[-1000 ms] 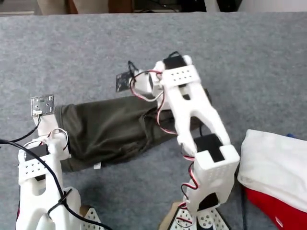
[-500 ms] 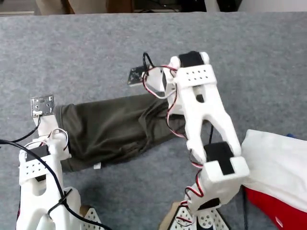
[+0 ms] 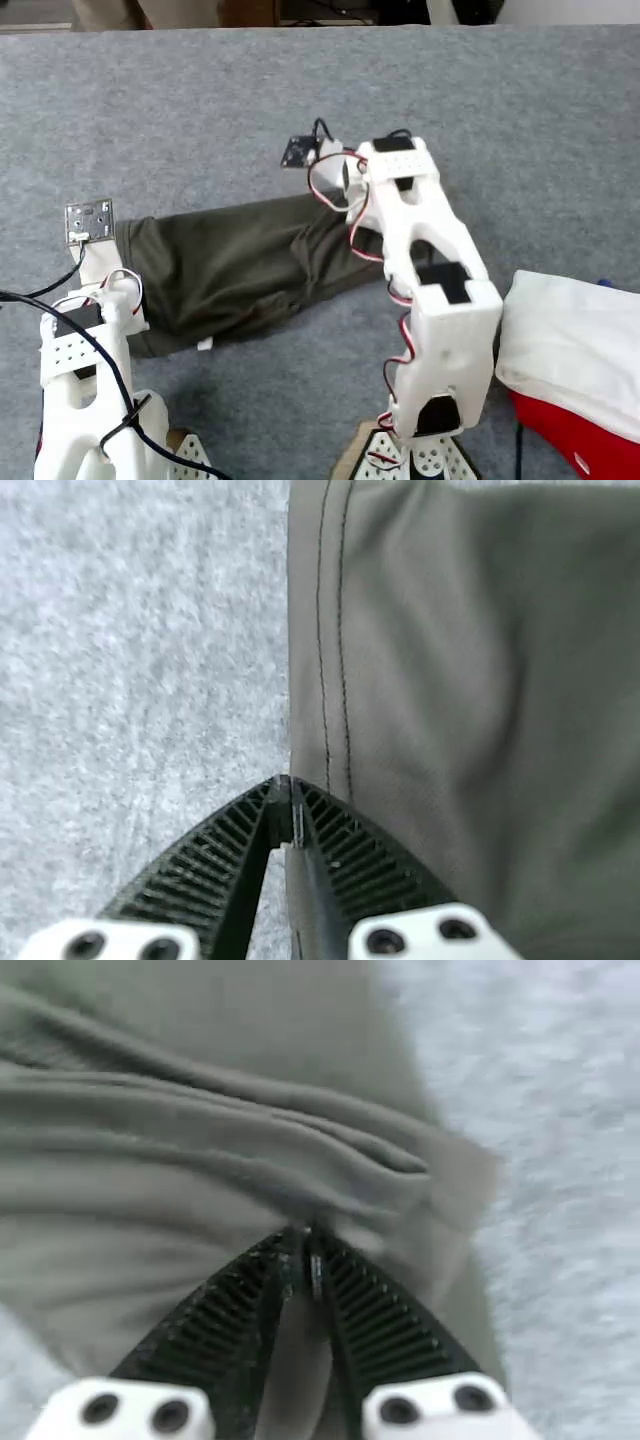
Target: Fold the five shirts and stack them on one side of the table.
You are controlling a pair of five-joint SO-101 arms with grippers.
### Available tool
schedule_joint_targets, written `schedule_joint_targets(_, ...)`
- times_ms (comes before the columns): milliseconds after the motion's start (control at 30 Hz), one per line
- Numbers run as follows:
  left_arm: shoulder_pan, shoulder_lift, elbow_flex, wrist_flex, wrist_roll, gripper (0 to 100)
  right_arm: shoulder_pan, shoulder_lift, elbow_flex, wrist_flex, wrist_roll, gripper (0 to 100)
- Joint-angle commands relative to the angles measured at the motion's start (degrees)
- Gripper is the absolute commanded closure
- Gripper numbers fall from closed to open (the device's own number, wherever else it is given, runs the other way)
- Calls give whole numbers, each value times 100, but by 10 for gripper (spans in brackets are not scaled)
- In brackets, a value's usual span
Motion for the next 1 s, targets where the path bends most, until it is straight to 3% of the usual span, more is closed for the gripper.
schedule_joint_targets(0, 26, -75, -44, -97, 35, 981, 119, 171, -927, 26, -70, 966)
schedule_joint_targets(367, 26, -75, -70, -70, 35, 981, 277, -629, -1358, 1521, -53, 969)
schedule_joint_targets(567, -9, -75, -580, 273, 62, 979, 259, -1798, -119, 1758, 35, 969)
schedule_joint_targets(667, -9, -75, -932, 615, 510, 953, -22, -2325, 1631, 659, 9, 969)
schedule_joint_targets(800, -18, -75, -1073, 598, 1099, 822, -40, -2668, 3582, -1442, -422, 967)
schedule_joint_targets(967, 18, 251, -1169, 580, 1116, 813, 444, -2536, 3776, -1512, -404, 966)
